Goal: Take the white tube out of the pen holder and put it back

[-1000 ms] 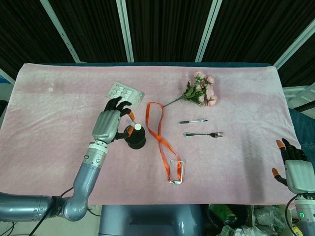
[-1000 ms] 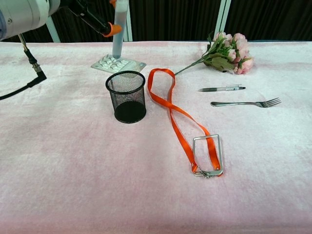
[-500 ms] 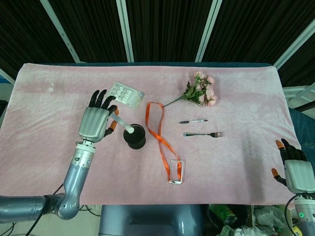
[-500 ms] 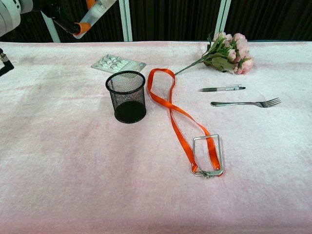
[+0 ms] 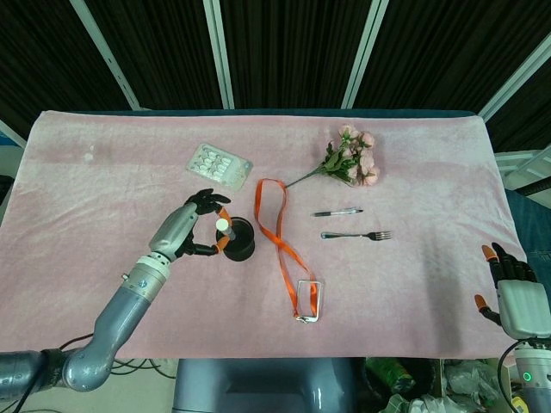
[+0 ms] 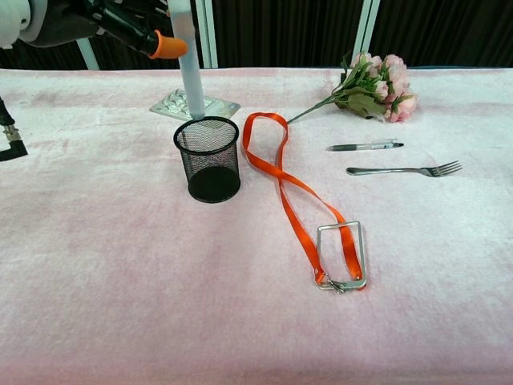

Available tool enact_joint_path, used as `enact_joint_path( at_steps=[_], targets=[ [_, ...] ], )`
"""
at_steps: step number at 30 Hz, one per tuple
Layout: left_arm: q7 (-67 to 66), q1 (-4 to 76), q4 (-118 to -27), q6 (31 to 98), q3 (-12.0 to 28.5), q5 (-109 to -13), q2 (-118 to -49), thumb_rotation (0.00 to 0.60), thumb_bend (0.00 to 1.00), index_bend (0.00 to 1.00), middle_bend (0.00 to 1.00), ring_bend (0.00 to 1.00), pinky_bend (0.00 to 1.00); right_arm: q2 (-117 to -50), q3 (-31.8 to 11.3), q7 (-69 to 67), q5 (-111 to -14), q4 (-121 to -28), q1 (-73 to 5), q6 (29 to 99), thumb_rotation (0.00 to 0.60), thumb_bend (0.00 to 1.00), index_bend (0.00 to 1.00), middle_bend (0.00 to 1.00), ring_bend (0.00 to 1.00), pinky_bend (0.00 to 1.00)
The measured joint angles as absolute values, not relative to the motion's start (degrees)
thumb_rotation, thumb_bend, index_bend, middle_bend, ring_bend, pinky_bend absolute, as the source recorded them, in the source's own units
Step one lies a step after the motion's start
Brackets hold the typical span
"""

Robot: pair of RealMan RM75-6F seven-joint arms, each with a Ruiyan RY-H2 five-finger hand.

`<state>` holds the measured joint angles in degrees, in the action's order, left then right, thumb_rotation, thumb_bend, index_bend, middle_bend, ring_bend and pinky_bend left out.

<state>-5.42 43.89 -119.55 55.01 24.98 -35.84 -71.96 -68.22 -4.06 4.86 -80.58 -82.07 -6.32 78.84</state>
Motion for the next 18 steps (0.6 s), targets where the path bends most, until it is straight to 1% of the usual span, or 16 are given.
enact_joint_path(
  at_steps=[1,5,6,8,11,13,15,16,18],
  targets=[
    [-2.5,43.5,-120.1,52.1,26.2,-34.6,-70.7,0.600,0.46,0.56,0.20,0.00,0.00,-68.2,-4.1,4.8,-80.6,-82.1,-6.3,78.9,0.600,0.21,0.03,0.05,0.14,0.18],
    [12.2,40.2,-120.7,36.6,33.3,-31.1,-66.0,0.600,0.46,0.58,0.20,0.00,0.00,-68.2,-4.0,5.0,-80.7,-82.2,-6.3,78.9,0.600,0.21,0.03,0.05,0.14,0.18],
    [16.4,38.7,-120.5,31.4,35.8,-30.9,-64.8,0.600,0.46,0.58,0.20,0.00,0.00,-68.3,-3.9,5.1,-80.7,-82.2,-6.3,78.8,0.600,0.21,0.03,0.05,0.14,0.18],
    [21.8,36.0,-120.1,23.4,39.8,-31.5,-63.2,0.600,0.46,0.58,0.20,0.00,0.00,-68.3,-3.9,5.2,-80.7,-82.2,-6.4,78.7,0.600,0.21,0.03,0.05,0.14,0.18],
    [24.7,33.6,-119.8,16.4,42.6,-33.9,-62.4,0.600,0.46,0.58,0.20,0.00,0.00,-68.4,-3.9,5.4,-80.7,-82.2,-6.4,78.7,0.600,0.22,0.03,0.05,0.14,0.18],
    [24.4,32.5,-119.7,15.0,43.1,-36.1,-62.3,0.600,0.46,0.58,0.20,0.00,0.00,-68.4,-3.9,5.5,-80.6,-82.2,-6.4,78.6,0.600,0.22,0.03,0.05,0.14,0.18],
    [22.7,31.7,-119.6,15.9,42.8,-39.6,-62.7,0.600,0.46,0.58,0.20,0.00,0.00,-68.4,-4.0,5.5,-80.4,-82.1,-6.4,78.5,0.600,0.21,0.03,0.05,0.14,0.18],
    [21.7,31.4,-119.6,17.2,42.4,-41.2,-63.0,0.600,0.46,0.58,0.20,0.00,0.00,-68.4,-4.0,5.4,-80.4,-82.1,-6.4,78.4,0.600,0.21,0.03,0.05,0.14,0.18],
    [18.5,31.1,-119.5,22.0,41.0,-45.2,-64.1,0.600,0.46,0.58,0.20,0.00,0.00,-68.4,-4.0,5.4,-80.5,-82.1,-6.5,78.4,0.600,0.21,0.03,0.05,0.14,0.18]
  ],
)
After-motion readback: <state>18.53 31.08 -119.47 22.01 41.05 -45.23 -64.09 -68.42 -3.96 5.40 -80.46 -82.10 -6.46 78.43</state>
